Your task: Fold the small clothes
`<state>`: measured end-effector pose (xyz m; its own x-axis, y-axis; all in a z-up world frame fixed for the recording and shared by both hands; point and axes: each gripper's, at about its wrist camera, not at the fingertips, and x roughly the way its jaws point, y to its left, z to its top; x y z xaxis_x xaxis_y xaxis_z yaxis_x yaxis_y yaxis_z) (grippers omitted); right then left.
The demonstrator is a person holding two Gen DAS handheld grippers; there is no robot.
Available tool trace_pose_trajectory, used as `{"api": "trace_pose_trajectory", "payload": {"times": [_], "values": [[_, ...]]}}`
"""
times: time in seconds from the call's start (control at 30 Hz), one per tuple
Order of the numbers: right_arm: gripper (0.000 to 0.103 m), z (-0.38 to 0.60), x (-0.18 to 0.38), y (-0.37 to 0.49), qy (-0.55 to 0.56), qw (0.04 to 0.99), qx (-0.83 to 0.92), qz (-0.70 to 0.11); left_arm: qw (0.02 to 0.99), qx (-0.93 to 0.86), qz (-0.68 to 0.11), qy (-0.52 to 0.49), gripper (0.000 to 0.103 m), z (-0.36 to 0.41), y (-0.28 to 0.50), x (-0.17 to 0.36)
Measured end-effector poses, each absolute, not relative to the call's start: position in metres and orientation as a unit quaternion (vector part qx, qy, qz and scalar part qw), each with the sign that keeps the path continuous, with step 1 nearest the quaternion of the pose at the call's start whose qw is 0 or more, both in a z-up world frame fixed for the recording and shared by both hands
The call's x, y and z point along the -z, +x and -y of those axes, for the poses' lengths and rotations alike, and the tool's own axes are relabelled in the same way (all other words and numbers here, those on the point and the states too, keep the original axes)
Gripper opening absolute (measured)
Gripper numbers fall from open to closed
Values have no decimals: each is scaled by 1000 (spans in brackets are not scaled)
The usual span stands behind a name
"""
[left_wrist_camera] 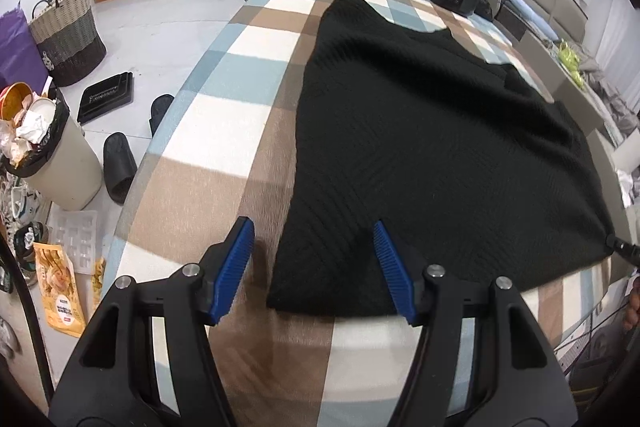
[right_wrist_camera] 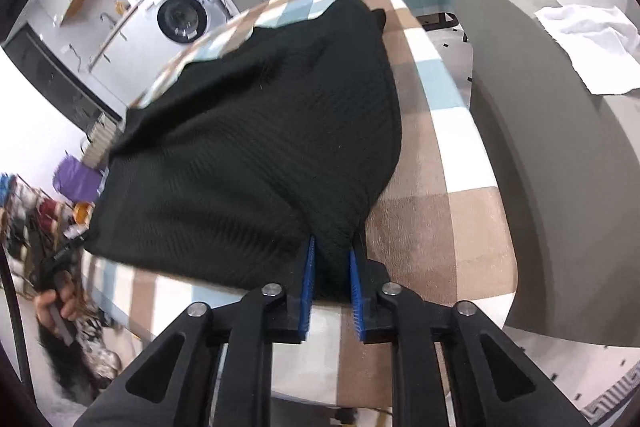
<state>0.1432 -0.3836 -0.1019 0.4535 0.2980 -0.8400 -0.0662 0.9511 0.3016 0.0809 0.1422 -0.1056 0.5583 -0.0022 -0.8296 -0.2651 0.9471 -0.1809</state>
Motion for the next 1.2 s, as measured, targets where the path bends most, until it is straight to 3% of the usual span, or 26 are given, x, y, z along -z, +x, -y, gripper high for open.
{"api": "trace_pose_trajectory", "payload": {"times": [0.17,0.23,0.37,0.47,0.6,1.2], "values": [[47,389,74,154,133,871,-93,-464,882,-69,-438,-157,59,-151,101,84],[50,389,61,165,138,878,-95,-448,886,-61,-429,-164,59,-155,113,74],[69,378,37,196,123,894,-95,-420,893,-58,-416,-164,61,-161,148,55],[70,368,30,222,110,897,-99,-417,897,-50,-408,-165,75,-164,178,46],[70,356,27,247,105,892,-113,-425,899,-35,-404,-165,83,-163,217,43],[70,351,56,294,93,877,-102,-460,873,-64,-473,-99,80,-151,387,99]]}}
